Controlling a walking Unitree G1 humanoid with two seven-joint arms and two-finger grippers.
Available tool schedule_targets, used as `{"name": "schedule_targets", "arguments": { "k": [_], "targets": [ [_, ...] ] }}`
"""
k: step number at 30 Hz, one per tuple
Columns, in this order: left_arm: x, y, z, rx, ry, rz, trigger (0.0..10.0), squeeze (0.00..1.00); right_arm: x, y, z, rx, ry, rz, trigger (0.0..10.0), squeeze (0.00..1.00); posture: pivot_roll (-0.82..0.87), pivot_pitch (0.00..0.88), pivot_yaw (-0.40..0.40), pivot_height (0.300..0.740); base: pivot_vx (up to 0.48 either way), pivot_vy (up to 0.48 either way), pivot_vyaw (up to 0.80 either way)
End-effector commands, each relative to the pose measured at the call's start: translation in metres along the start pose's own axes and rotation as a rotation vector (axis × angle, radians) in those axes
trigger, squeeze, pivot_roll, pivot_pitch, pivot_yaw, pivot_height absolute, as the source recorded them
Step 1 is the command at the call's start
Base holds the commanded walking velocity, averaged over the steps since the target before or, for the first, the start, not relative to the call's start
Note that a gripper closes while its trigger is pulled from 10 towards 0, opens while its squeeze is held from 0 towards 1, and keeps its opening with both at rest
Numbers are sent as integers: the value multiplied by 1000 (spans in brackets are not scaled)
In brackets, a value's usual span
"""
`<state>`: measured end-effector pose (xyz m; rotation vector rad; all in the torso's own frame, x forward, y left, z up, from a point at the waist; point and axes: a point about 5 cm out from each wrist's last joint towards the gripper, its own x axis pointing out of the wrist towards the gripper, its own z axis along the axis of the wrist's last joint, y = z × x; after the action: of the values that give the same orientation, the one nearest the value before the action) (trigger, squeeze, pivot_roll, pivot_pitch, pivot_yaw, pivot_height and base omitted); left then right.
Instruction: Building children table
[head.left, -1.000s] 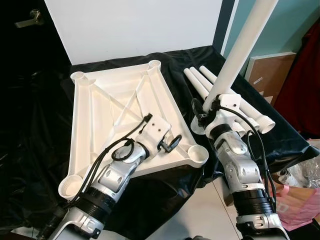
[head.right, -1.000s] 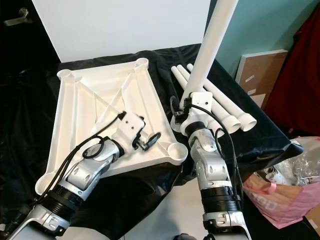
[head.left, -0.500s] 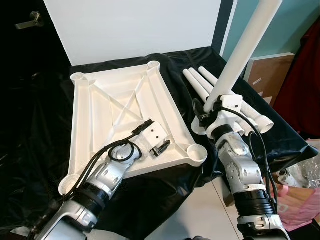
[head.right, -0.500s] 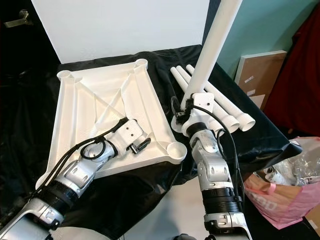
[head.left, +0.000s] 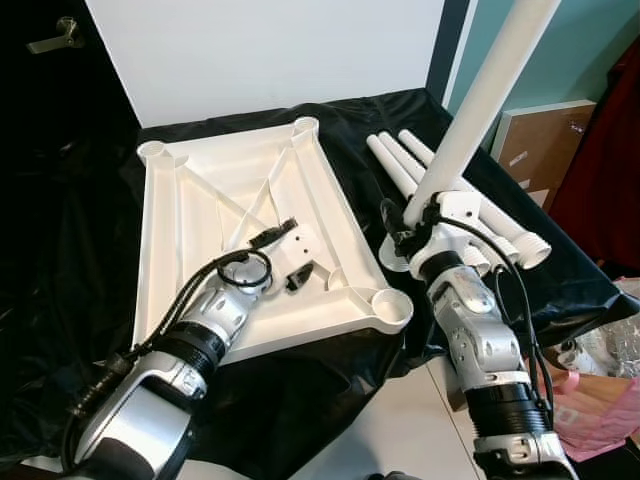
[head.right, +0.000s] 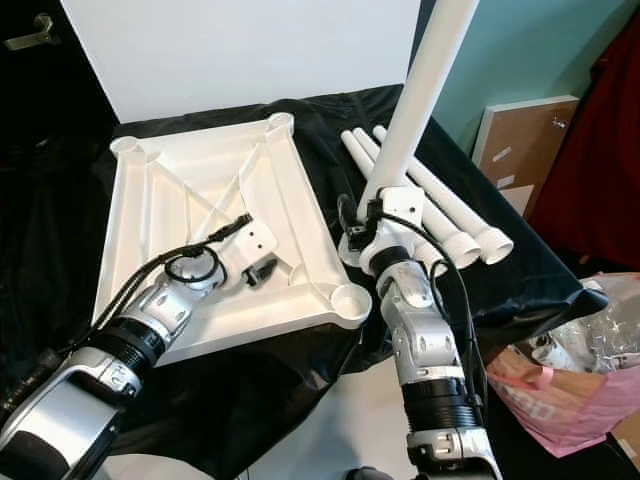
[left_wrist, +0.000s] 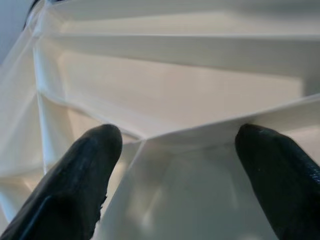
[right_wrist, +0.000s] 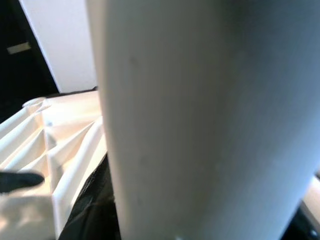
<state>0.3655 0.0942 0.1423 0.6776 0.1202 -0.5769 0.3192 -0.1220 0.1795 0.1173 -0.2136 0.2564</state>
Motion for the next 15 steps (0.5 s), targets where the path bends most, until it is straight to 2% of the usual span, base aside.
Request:
{"name": "schedule_targets", "arguments": {
  "k": [1,2,3,4,5,6,7,8,12,15],
  "targets": [
    [-2,10,11,-62,-76,162,10000,0,-2,4,1,-13,-15,25,10000,0,-71,69,15,740,0,0,0],
    [-6,8,18,-153,-154,120,10000,0,-6,4,-2,-17,-7,34,10000,0,-72,73,15,740,0,0,0],
    [-9,7,23,-204,-207,93,10000,0,-9,4,-4,-19,-3,41,10000,0,-73,76,16,740,0,0,0],
    [-9,7,23,-204,-207,93,10000,0,-9,4,-4,-19,-3,41,10000,0,-73,76,16,740,0,0,0],
    [-13,3,25,-238,-242,59,10000,0,-14,4,-6,-25,2,53,10000,0,-70,81,14,740,0,0,0],
    [-13,3,25,-238,-242,59,10000,0,-14,4,-6,-25,2,53,10000,0,-70,81,14,740,0,0,0],
    [-22,-6,29,-268,-303,-3,10000,0,-22,5,-9,-24,7,82,10000,0,-63,85,9,740,0,0,0],
    [-25,-9,31,-275,-323,-28,10000,0,-24,5,-9,-23,8,92,10000,0,-63,85,9,740,0,0,0],
    [-31,-16,33,-293,-359,-80,10000,0,-28,5,-10,-18,7,103,10000,0,-59,85,5,740,0,0,0],
    [-37,-30,32,-281,-375,-165,10000,0,-29,2,-10,-17,4,101,10000,0,-55,86,0,740,0,0,0]
  ]
}}
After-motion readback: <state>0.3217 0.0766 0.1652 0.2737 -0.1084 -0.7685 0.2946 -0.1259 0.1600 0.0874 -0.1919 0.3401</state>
